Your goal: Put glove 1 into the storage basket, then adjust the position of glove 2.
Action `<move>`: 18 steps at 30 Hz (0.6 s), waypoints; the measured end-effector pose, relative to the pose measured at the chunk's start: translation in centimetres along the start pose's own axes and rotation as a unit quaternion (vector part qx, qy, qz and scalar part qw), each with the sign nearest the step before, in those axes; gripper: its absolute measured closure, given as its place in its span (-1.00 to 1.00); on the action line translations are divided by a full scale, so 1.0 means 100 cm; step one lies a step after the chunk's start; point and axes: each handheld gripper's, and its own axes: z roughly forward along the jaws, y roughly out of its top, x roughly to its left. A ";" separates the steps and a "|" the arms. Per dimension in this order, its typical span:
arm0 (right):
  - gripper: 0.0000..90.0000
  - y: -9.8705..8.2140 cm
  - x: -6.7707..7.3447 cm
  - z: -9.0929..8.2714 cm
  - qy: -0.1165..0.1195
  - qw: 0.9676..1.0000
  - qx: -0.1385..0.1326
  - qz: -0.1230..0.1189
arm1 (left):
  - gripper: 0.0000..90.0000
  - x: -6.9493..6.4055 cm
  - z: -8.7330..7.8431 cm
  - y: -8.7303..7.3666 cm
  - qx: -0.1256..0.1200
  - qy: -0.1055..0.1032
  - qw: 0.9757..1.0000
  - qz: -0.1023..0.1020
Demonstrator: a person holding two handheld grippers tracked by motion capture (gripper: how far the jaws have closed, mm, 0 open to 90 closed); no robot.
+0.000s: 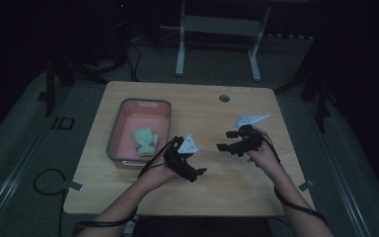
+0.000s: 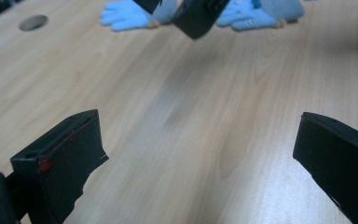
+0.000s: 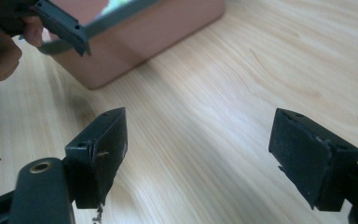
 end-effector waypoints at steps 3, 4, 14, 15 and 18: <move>-0.58 -0.008 -0.004 -0.004 -0.003 1.000 0.000 0.007 | -0.97 -0.005 0.006 -0.003 0.007 -0.001 1.000 0.005; -0.58 -0.016 -0.007 -0.007 -0.006 1.000 0.000 0.012 | -0.97 -0.010 0.011 -0.006 0.011 -0.005 1.000 0.008; -0.69 -0.051 -0.021 -0.028 -0.037 0.998 -0.018 0.050 | -0.97 -0.025 0.031 -0.020 0.013 -0.024 1.000 0.009; -0.67 -0.054 -0.022 -0.031 -0.041 0.998 -0.018 0.048 | -0.97 -0.026 0.033 -0.022 0.013 -0.024 1.000 0.011; -0.36 -0.062 -0.029 -0.041 -0.073 0.996 -0.025 0.043 | -0.97 -0.029 0.037 -0.027 0.015 -0.027 0.999 0.010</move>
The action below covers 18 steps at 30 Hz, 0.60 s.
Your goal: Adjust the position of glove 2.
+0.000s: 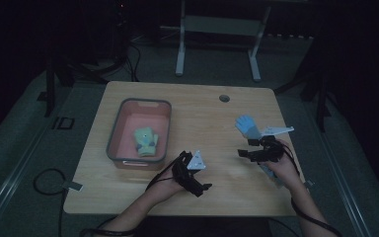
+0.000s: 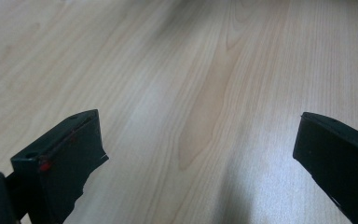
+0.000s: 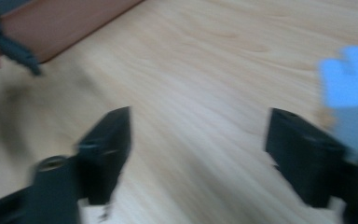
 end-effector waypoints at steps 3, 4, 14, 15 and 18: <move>-0.04 -0.002 -0.013 -0.008 -0.027 1.000 -0.009 0.004 | -0.97 -0.001 0.002 -0.004 -0.003 -0.008 1.000 -0.005; 0.11 -0.003 -0.018 -0.011 -0.036 0.999 -0.008 0.006 | -0.97 -0.002 0.003 -0.006 -0.006 -0.009 1.000 -0.008; 0.39 0.005 -0.073 -0.003 -0.106 0.993 0.020 0.046 | -0.97 -0.002 0.004 -0.015 -0.014 -0.012 1.000 -0.010; 0.40 0.007 -0.078 0.000 -0.110 0.993 0.024 0.044 | -0.97 -0.002 0.003 -0.016 -0.017 -0.011 1.000 -0.013; 0.40 0.014 -0.087 0.011 -0.110 0.993 0.026 0.039 | -0.97 -0.002 0.003 -0.017 -0.022 -0.009 1.000 -0.012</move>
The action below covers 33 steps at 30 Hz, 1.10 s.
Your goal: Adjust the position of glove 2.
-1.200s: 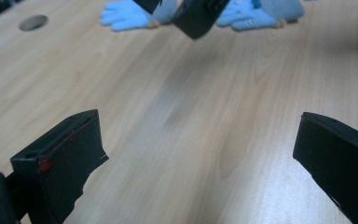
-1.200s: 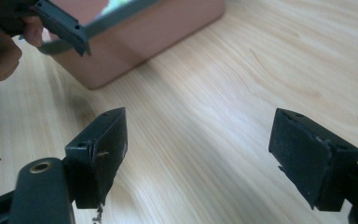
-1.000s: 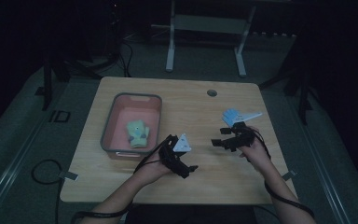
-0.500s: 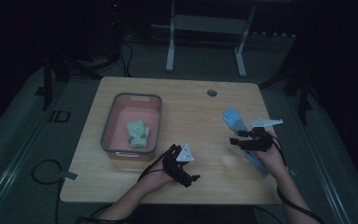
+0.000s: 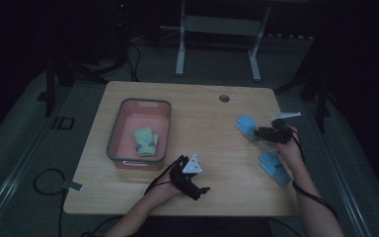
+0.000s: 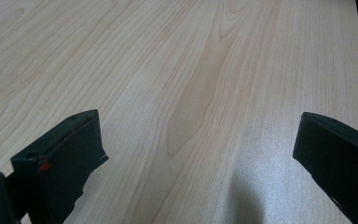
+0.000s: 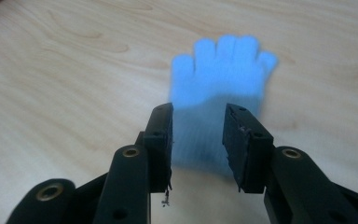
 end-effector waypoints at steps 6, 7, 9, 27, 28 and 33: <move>0.36 0.016 -0.005 0.028 -0.010 0.999 0.016 -0.036 | -0.97 0.000 -0.002 -0.002 -0.005 -0.005 1.000 0.000; 0.37 0.018 -0.006 0.031 -0.013 0.999 0.019 -0.040 | -0.97 0.000 -0.002 -0.003 -0.005 -0.005 1.000 0.001; 0.36 0.022 -0.008 0.038 -0.016 0.998 0.023 -0.055 | -0.97 0.000 -0.002 -0.004 -0.008 -0.004 1.000 0.004; 0.77 0.023 -0.012 0.060 -0.031 0.996 0.063 -0.047 | -0.96 -0.001 0.000 -0.008 -0.016 -0.012 1.000 0.012; 0.79 0.024 -0.010 0.061 -0.039 0.996 0.067 -0.046 | -0.97 -0.001 0.000 -0.008 -0.014 -0.012 1.000 0.012; 0.88 0.029 0.000 0.060 -0.064 0.994 0.080 -0.041 | -0.96 0.000 0.000 -0.009 -0.015 -0.009 1.000 0.013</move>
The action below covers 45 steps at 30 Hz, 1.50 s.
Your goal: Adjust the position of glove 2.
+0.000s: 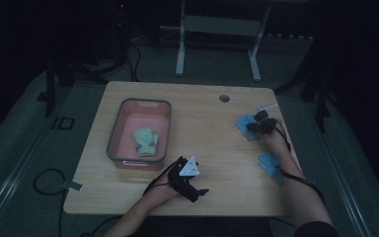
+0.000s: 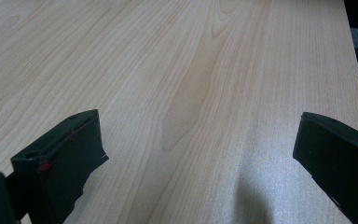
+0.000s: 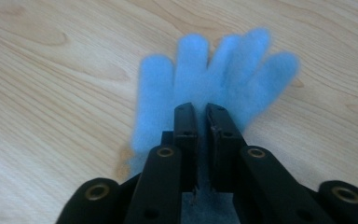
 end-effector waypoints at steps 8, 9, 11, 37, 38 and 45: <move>0.95 0.005 0.027 -0.029 0.005 0.999 -0.025 0.038 | -0.97 0.002 -0.001 -0.001 0.001 0.005 1.000 -0.002; 0.95 0.006 0.031 -0.033 0.006 0.999 -0.028 0.041 | -0.97 0.002 -0.002 -0.001 0.000 0.007 1.000 -0.001; 0.95 0.006 0.041 -0.043 0.010 0.998 -0.037 0.045 | -0.96 0.002 -0.003 -0.002 -0.002 0.008 1.000 -0.001; 0.95 -0.034 0.166 -0.086 0.027 0.987 -0.091 0.132 | -0.96 0.001 -0.006 -0.006 -0.001 0.025 1.000 0.000; 0.95 -0.037 0.169 -0.084 0.031 0.986 -0.090 0.138 | -0.96 0.000 -0.006 -0.006 -0.001 0.025 1.000 0.000; 0.95 -0.046 0.183 -0.063 0.012 0.988 -0.071 0.139 | -0.97 -0.002 -0.006 -0.008 0.005 0.027 1.000 0.007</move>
